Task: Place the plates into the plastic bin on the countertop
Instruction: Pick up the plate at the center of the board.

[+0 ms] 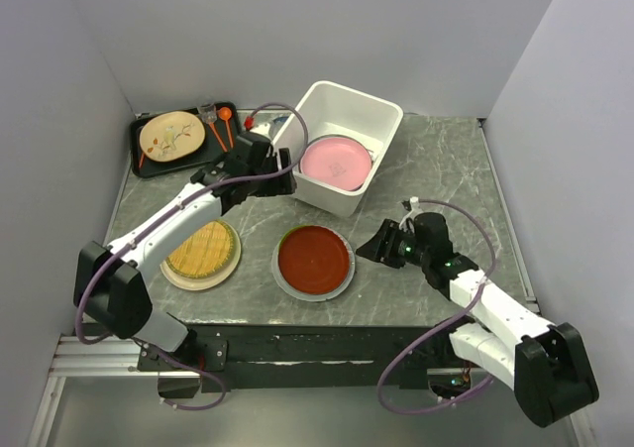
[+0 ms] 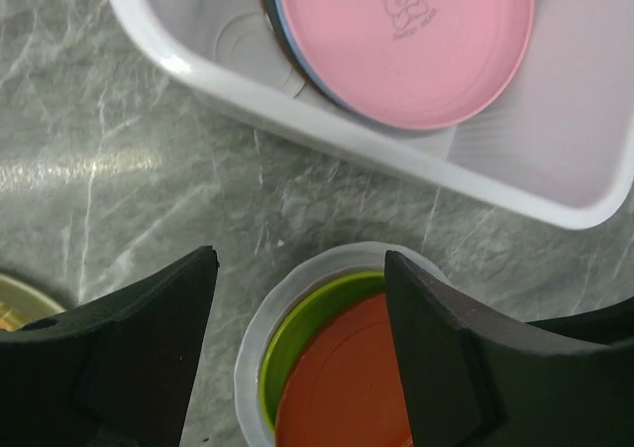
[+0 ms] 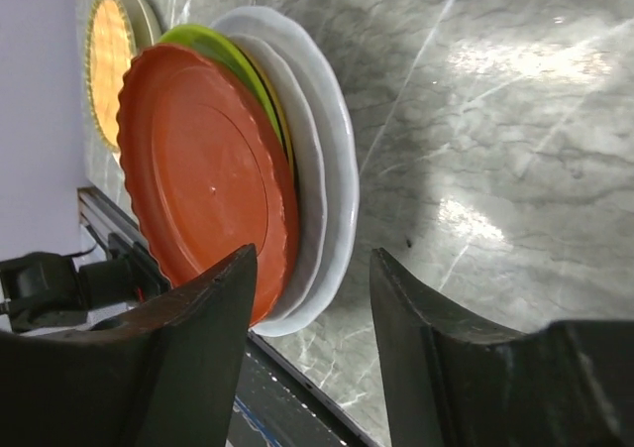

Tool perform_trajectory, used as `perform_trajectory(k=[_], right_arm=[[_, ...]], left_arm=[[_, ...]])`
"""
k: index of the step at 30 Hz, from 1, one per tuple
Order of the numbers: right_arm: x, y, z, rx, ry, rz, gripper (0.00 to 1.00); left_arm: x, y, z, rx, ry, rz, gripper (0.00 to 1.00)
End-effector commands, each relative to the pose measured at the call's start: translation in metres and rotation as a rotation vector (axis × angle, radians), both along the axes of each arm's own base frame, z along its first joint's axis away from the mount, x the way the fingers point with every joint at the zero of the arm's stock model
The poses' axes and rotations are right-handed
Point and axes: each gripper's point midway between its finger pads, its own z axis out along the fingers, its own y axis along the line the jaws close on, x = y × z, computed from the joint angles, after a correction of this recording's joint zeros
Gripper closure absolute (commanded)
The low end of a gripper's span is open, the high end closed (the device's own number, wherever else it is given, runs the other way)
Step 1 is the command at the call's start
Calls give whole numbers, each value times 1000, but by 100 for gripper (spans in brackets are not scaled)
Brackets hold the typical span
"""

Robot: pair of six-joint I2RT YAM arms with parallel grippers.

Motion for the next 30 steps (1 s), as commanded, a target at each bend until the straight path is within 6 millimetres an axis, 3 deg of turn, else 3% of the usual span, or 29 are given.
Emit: perform_trajectory(k=[1, 5, 13, 30], right_arm=[[16, 11, 17, -1, -79, 9, 48], [15, 22, 17, 1, -68, 33, 56], [12, 36, 20, -9, -70, 64, 58], [12, 61, -1, -110, -10, 86, 64]], left_arm=[[-7, 7, 21, -36, -60, 25, 26], [-19, 10, 9, -50, -36, 18, 26], [-33, 14, -15, -45, 16, 12, 26], [-44, 20, -26, -27, 34, 2, 26]])
